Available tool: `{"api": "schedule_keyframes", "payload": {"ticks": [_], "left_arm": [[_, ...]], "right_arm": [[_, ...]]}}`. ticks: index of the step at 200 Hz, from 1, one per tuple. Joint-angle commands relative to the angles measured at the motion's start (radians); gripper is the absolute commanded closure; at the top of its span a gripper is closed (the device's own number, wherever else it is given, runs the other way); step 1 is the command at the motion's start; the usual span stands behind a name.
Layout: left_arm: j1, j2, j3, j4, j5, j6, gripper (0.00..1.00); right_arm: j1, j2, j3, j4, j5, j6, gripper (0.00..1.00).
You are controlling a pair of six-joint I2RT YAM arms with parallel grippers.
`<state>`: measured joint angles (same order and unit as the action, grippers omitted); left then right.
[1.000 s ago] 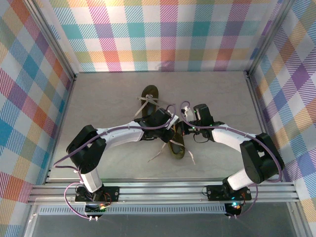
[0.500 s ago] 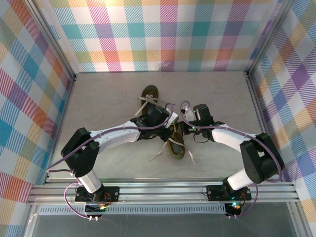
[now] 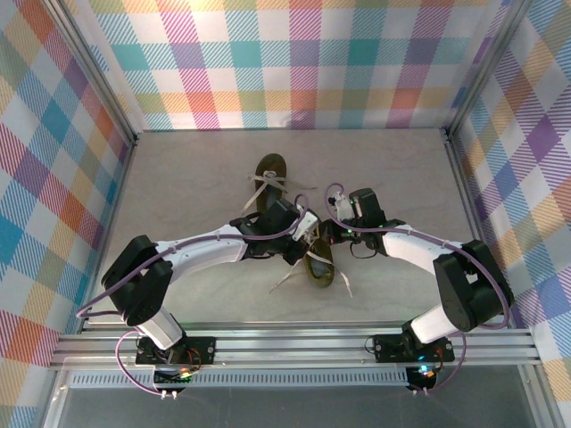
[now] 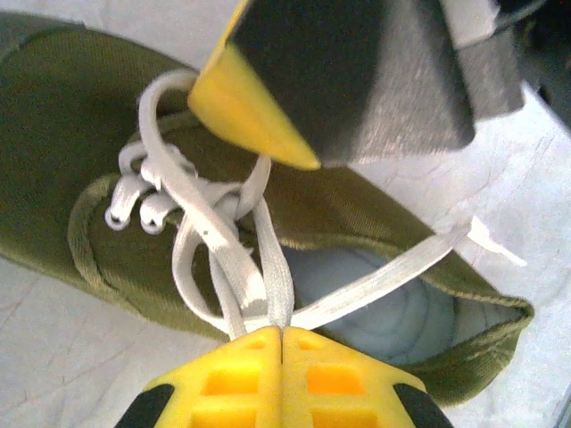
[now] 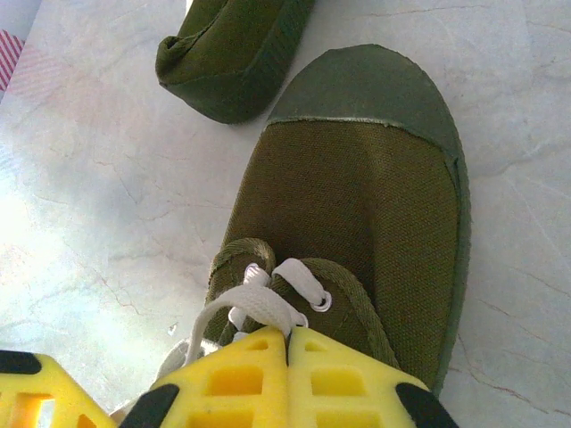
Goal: Tie the shoes
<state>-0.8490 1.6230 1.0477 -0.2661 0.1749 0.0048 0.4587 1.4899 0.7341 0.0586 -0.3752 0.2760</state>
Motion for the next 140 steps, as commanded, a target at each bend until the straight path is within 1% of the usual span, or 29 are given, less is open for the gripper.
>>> {"api": "schedule_keyframes", "payload": {"ticks": [1,33,66,91,140], "left_arm": [[0.004,-0.018,-0.019,-0.058,0.004,0.023,1.00],[0.002,0.006,-0.016,-0.077,-0.033,0.033,1.00],[-0.004,0.039,0.010,-0.078,-0.005,0.034,1.00],[-0.005,0.036,0.008,-0.056,0.022,0.018,0.84],[0.013,-0.034,-0.020,-0.021,0.013,-0.038,0.70]], "right_arm": [[0.006,0.010,0.020,-0.006,-0.002,0.001,1.00],[0.006,0.009,0.019,-0.009,-0.007,-0.001,1.00],[0.006,0.015,0.020,0.002,-0.048,-0.008,1.00],[0.006,0.014,0.017,0.018,-0.087,-0.017,1.00],[0.006,0.009,0.012,0.023,-0.107,-0.027,1.00]]}}
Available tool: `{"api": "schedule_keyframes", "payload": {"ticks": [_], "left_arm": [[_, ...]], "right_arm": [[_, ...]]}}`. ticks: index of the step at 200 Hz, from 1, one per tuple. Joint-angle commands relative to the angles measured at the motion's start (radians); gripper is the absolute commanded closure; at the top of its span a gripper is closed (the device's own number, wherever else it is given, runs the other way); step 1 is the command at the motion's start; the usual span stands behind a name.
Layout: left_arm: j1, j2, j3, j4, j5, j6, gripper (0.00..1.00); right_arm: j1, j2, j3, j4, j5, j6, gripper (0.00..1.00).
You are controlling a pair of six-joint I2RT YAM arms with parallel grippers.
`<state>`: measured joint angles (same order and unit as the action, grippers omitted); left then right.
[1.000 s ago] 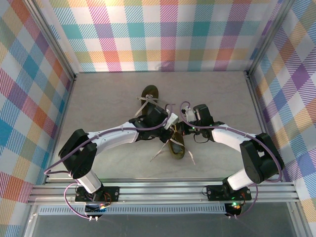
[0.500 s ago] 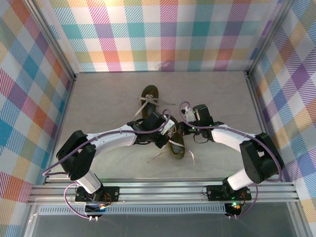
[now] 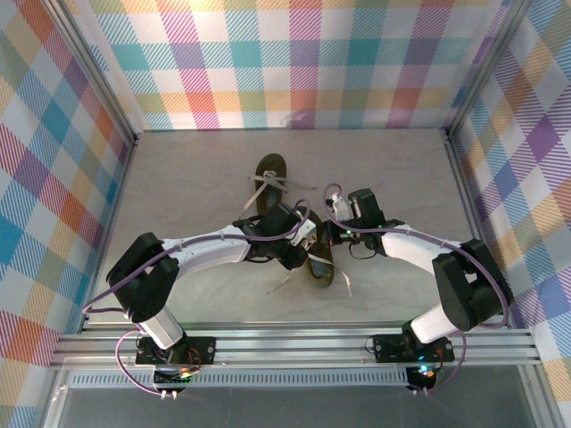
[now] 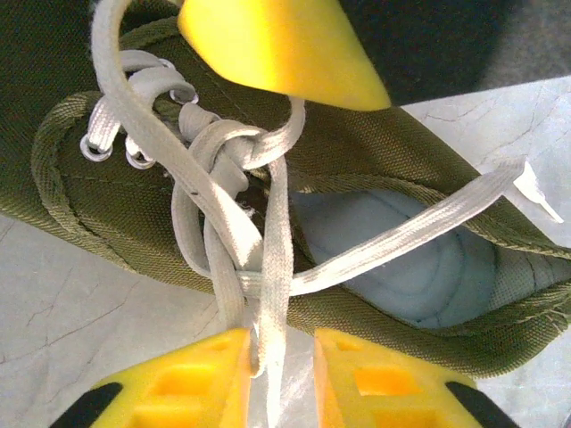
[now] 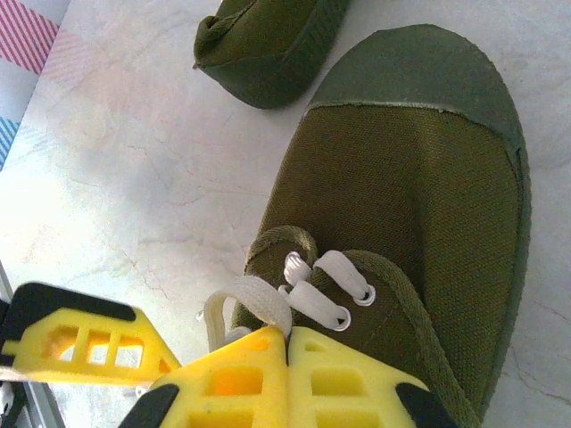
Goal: Tie the shoes
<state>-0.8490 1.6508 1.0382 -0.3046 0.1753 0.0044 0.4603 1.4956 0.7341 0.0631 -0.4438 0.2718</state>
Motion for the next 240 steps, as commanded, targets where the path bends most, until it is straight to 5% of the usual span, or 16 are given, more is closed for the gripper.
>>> {"api": "schedule_keyframes", "payload": {"ticks": [1,37,68,103,240], "left_arm": [[0.014,-0.063,-0.010,0.017,0.013,-0.040,0.70],[0.019,-0.149,-0.055,0.134,-0.012,-0.174,0.69],[0.019,-0.204,-0.112,0.206,-0.108,-0.400,0.87],[-0.004,-0.218,-0.139,0.233,-0.180,-0.595,0.93],[-0.090,-0.029,0.027,0.073,-0.231,-0.692,1.00]], "right_arm": [[0.005,0.003,0.012,0.018,-0.039,-0.022,1.00],[0.004,0.001,0.010,0.023,-0.041,-0.014,1.00],[0.006,-0.001,0.010,0.023,-0.036,-0.008,1.00],[0.006,-0.001,0.004,0.025,-0.035,-0.009,1.00],[0.008,-0.006,-0.007,0.030,-0.026,-0.010,1.00]]}}
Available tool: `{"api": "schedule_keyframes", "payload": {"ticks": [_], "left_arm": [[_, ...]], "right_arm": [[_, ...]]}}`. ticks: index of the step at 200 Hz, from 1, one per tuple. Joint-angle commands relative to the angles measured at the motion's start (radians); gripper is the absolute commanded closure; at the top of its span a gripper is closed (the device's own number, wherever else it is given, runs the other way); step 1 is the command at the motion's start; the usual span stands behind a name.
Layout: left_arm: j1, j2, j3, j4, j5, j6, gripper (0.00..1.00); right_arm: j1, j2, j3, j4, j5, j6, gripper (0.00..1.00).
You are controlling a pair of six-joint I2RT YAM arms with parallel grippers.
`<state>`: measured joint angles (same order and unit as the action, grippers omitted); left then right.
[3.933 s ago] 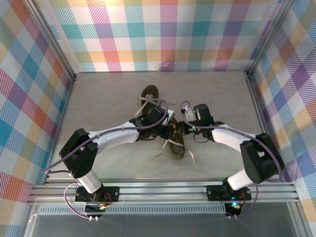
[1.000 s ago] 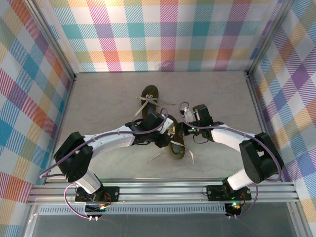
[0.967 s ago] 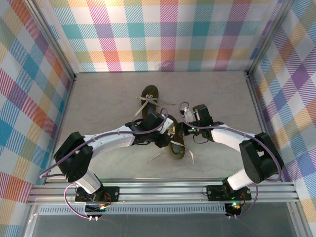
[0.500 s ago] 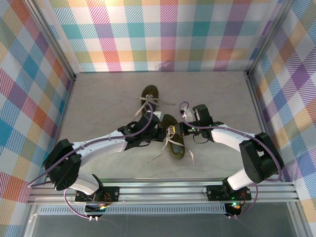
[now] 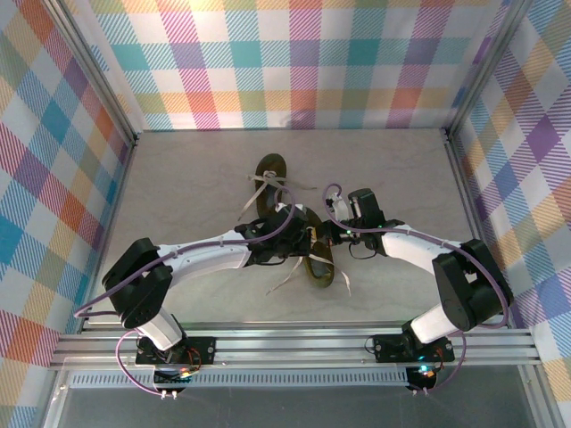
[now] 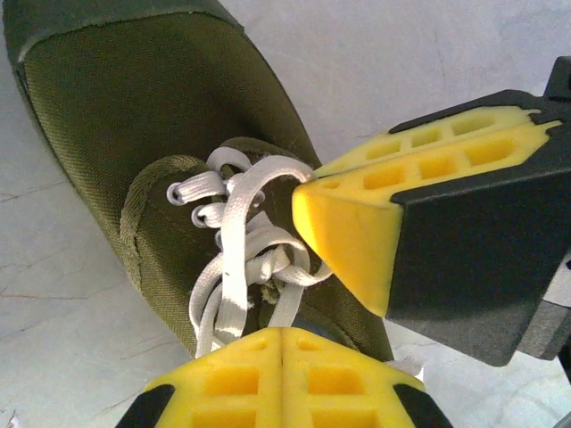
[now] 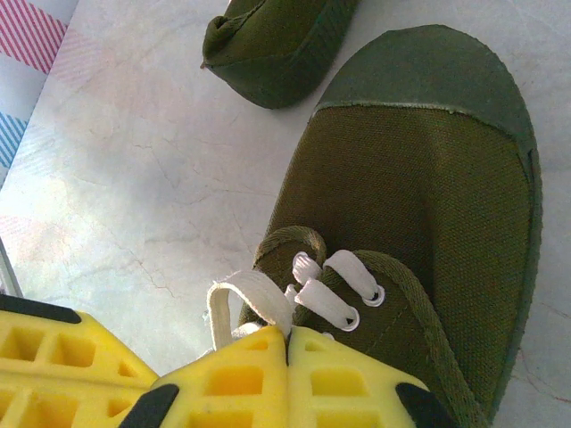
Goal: Tie the shoes
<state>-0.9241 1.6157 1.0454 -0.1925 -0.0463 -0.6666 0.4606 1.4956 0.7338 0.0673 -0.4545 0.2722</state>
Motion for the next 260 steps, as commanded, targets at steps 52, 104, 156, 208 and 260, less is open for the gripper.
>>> {"api": "schedule_keyframes", "payload": {"ticks": [52,104,156,208,260], "left_arm": [[-0.022,-0.001,0.000,-0.017,0.017,-0.016,1.00],[-0.024,0.011,0.005,-0.064,-0.045,-0.028,1.00],[-0.024,0.046,0.009,-0.071,-0.035,-0.038,1.00],[-0.024,0.062,0.020,-0.078,-0.059,-0.048,1.00],[-0.022,0.090,0.047,-0.078,-0.058,-0.055,0.96]], "right_arm": [[0.007,-0.008,-0.009,0.028,-0.015,-0.010,1.00],[0.007,-0.010,-0.008,0.026,-0.016,-0.010,1.00],[0.007,-0.010,-0.007,0.026,-0.018,-0.010,1.00],[0.008,-0.009,-0.008,0.026,-0.019,-0.012,1.00],[0.009,-0.006,-0.007,0.028,-0.021,-0.012,1.00]]}}
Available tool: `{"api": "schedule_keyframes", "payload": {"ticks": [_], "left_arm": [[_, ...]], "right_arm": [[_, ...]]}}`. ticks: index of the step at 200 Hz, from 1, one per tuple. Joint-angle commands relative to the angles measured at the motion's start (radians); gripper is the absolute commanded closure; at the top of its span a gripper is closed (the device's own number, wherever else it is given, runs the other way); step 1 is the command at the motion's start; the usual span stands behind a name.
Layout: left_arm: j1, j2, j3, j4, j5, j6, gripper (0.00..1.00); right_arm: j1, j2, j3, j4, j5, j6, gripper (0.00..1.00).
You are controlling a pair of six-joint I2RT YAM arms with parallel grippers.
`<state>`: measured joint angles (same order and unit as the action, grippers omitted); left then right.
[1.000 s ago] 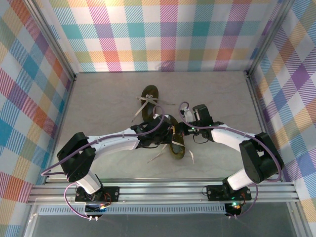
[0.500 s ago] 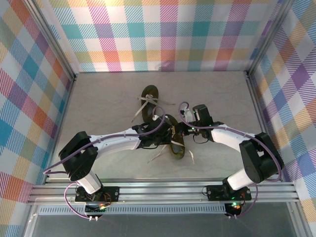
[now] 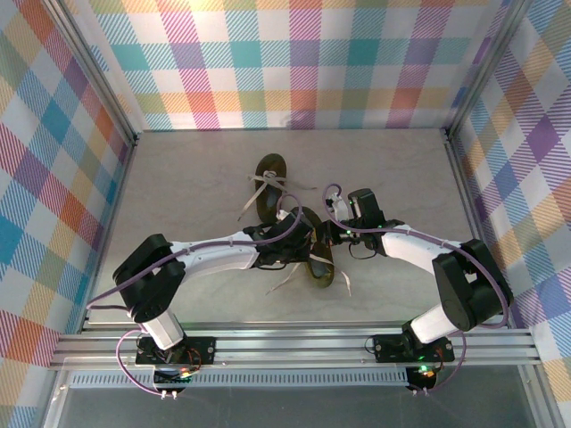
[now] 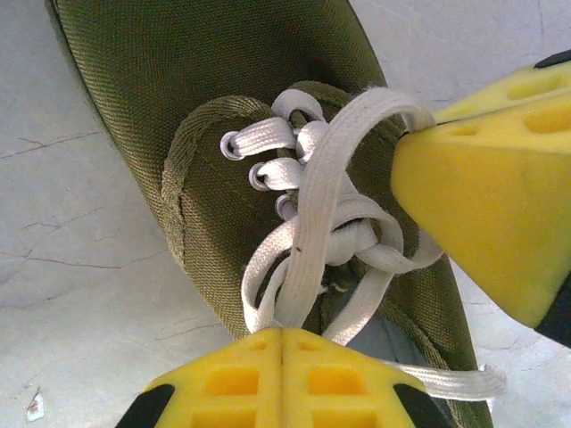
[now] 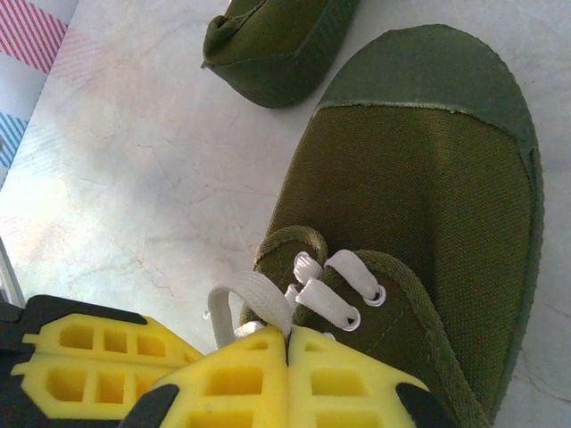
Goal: Tie the shoes
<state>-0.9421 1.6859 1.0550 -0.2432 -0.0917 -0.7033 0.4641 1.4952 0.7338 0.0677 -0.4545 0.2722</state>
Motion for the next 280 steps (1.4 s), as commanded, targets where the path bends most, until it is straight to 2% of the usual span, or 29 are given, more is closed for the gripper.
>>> {"api": "schedule_keyframes", "payload": {"ticks": [1,71,99,127,214,280], "left_arm": [[-0.004,0.021,0.038,-0.027,-0.013,-0.018,0.96],[-0.005,-0.052,0.018,-0.097,-0.105,-0.003,0.74],[-0.004,-0.075,0.012,-0.105,-0.120,0.013,0.61],[-0.004,-0.053,0.013,-0.087,-0.090,0.011,0.58],[-0.004,-0.006,0.011,-0.056,-0.030,0.000,0.69],[-0.004,-0.047,0.000,-0.061,-0.043,0.006,0.98]], "right_arm": [[0.005,-0.006,-0.007,0.027,-0.021,-0.011,1.00],[0.005,-0.004,-0.007,0.027,-0.024,-0.015,1.00],[0.005,0.000,-0.004,0.029,-0.029,-0.015,1.00],[0.005,0.000,-0.004,0.032,-0.029,-0.013,1.00],[0.006,-0.004,-0.007,0.027,-0.023,-0.014,1.00],[0.007,-0.012,-0.011,0.026,-0.008,-0.021,1.00]]}}
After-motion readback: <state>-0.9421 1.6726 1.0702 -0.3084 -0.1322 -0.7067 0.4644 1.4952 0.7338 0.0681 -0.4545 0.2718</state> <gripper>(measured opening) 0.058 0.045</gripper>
